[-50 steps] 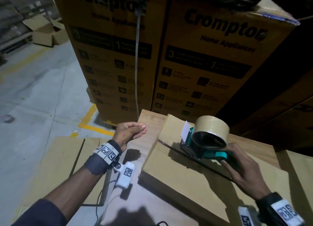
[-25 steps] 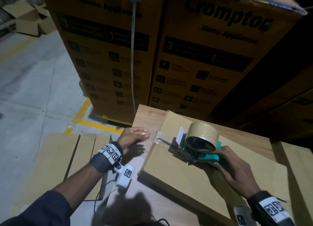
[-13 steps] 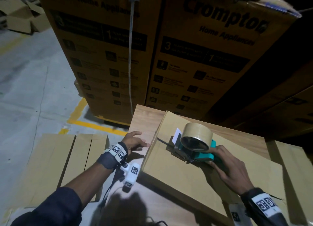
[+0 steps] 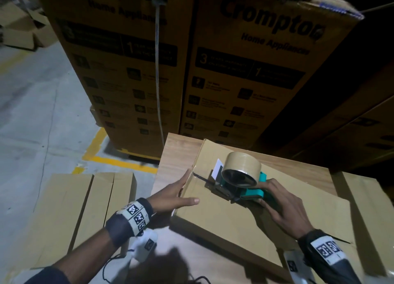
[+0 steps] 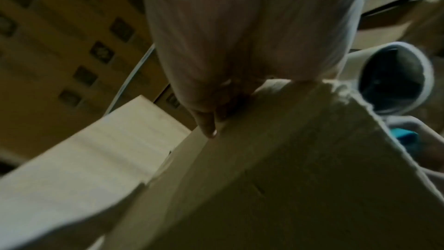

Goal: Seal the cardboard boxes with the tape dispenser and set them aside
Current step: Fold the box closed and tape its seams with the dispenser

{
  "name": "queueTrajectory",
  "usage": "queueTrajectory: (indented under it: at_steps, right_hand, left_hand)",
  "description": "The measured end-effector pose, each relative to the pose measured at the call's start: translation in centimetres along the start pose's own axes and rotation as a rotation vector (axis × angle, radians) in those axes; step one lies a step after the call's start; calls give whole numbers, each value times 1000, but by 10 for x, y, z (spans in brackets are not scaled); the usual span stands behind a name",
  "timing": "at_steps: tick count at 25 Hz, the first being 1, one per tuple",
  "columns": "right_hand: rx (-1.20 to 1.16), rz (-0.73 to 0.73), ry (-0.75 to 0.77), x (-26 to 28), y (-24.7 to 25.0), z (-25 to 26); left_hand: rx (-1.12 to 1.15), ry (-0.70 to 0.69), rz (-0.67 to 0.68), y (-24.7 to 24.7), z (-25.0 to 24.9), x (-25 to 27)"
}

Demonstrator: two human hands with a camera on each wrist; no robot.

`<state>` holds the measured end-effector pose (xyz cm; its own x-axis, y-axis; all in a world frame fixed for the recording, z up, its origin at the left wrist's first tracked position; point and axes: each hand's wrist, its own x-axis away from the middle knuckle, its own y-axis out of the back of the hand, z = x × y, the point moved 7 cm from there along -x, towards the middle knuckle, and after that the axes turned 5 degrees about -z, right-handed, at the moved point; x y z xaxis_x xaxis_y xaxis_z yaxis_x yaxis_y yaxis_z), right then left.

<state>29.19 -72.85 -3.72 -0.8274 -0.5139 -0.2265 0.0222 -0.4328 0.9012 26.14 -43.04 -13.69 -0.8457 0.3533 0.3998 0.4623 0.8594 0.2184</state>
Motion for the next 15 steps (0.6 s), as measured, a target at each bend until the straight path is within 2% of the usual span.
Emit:
queueTrajectory:
  at_steps: [3,4,6,8,10,12,15]
  right_hand:
    - [-1,-9,-2,0,1,0]
    - [0,-10,-3,0,2,0]
    - [-5,-1,2,1,2,1]
    - [-11,-4,6,2,2,0]
    - [-18,-2,-7,3,1,-3]
    - [-24,12,-16,3,-1,-5]
    - [-45,19,-11,3,-2,-7]
  left_hand:
    - [47,61,34,-2,2,-2]
    - [-20,67,3,0,-1,-1]
    - [-269,-4,-183,10,-15,6]
    - [-551,-166,-355,18,-41,15]
    - [-752,-240,-325,5,-52,13]
    - [-904,-182,-263,-6,-50,5]
    - [-1029,-97,-312,-9,-44,-3]
